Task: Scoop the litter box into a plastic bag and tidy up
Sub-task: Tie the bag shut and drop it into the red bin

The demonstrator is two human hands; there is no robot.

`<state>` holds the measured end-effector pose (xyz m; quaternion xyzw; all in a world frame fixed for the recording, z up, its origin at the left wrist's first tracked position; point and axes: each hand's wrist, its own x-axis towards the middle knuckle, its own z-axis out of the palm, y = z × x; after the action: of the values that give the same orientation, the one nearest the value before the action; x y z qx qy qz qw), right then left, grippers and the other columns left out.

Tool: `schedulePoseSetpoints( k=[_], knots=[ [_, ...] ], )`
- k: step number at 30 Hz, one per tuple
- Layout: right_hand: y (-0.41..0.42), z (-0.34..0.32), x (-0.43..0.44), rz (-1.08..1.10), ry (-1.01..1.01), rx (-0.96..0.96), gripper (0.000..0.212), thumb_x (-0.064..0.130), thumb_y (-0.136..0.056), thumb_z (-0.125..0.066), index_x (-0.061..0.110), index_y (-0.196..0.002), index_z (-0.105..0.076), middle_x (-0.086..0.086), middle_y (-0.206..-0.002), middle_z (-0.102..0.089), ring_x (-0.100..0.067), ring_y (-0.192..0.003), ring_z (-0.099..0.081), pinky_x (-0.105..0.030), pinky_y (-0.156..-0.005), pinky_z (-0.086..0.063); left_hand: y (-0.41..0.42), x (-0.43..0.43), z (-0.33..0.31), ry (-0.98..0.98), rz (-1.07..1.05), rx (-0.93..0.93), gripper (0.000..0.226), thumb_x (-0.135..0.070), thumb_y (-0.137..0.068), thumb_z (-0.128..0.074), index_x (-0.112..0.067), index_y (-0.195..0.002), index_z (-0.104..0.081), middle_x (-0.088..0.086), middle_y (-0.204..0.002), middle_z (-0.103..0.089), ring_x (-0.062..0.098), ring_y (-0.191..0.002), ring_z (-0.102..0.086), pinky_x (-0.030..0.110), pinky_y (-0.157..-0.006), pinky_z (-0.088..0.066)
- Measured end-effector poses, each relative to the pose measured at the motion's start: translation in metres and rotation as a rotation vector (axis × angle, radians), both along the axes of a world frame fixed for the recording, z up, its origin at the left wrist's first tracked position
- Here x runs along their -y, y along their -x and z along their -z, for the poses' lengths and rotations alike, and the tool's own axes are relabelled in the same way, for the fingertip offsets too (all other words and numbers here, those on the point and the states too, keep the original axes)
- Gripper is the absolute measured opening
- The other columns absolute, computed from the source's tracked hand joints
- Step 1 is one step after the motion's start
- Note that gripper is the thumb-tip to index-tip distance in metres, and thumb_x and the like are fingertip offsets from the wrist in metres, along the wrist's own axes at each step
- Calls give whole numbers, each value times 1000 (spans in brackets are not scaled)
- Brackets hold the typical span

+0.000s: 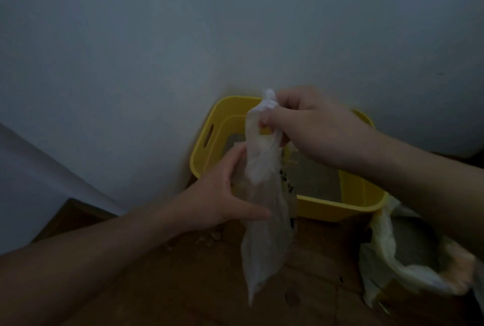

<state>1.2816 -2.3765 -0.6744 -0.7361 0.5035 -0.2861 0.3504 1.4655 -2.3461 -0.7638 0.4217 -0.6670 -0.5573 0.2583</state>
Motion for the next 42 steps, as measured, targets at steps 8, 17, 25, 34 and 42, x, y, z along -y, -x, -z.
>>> schedulePoseSetpoints(
  k=[8,17,25,34,42],
  knots=[
    [30,-72,24,183,338,-162,40,24,-89,-59,18,-59,-34,3,-52,-34,-10,-50,-35,-23,-48,-27,60,40,-63,30,-49,-118,89,-4,-69,-87,-32,-139,-40,-12,-133,-59,6,-124,-57,29,-94,-54],
    [80,-233,6,181,140,-43,27,23,-87,-63,0,-73,-56,-15,-67,-55,-22,-63,-49,-33,-54,-37,126,26,-230,-8,-166,-32,68,2,-73,-83,-32,-123,-52,-10,-117,-63,-8,-107,-60,16,-80,-53],
    [114,-439,-46,109,56,15,17,20,-86,-68,8,-75,-63,-5,-66,-58,-19,-63,-53,-23,-52,-40,152,-30,-430,-116,-246,-39,71,0,-73,-84,-21,-133,-52,-12,-116,-65,-4,-107,-62,14,-80,-51],
    [90,-645,-111,-163,123,28,13,23,-85,-70,19,-75,-64,10,-64,-55,-7,-59,-52,-11,-54,-36,132,-126,-630,-127,-508,-3,68,-12,-71,-88,-23,-128,-53,-14,-109,-64,-7,-103,-61,19,-85,-52],
    [10,-731,-211,-548,118,63,30,24,-87,-68,26,-60,-55,9,-53,-49,-9,-52,-48,-14,-48,-33,66,-268,-713,-50,-823,43,67,-10,-70,-88,-37,-119,-50,-31,-99,-61,-12,-92,-59,10,-76,-45]
  ],
)
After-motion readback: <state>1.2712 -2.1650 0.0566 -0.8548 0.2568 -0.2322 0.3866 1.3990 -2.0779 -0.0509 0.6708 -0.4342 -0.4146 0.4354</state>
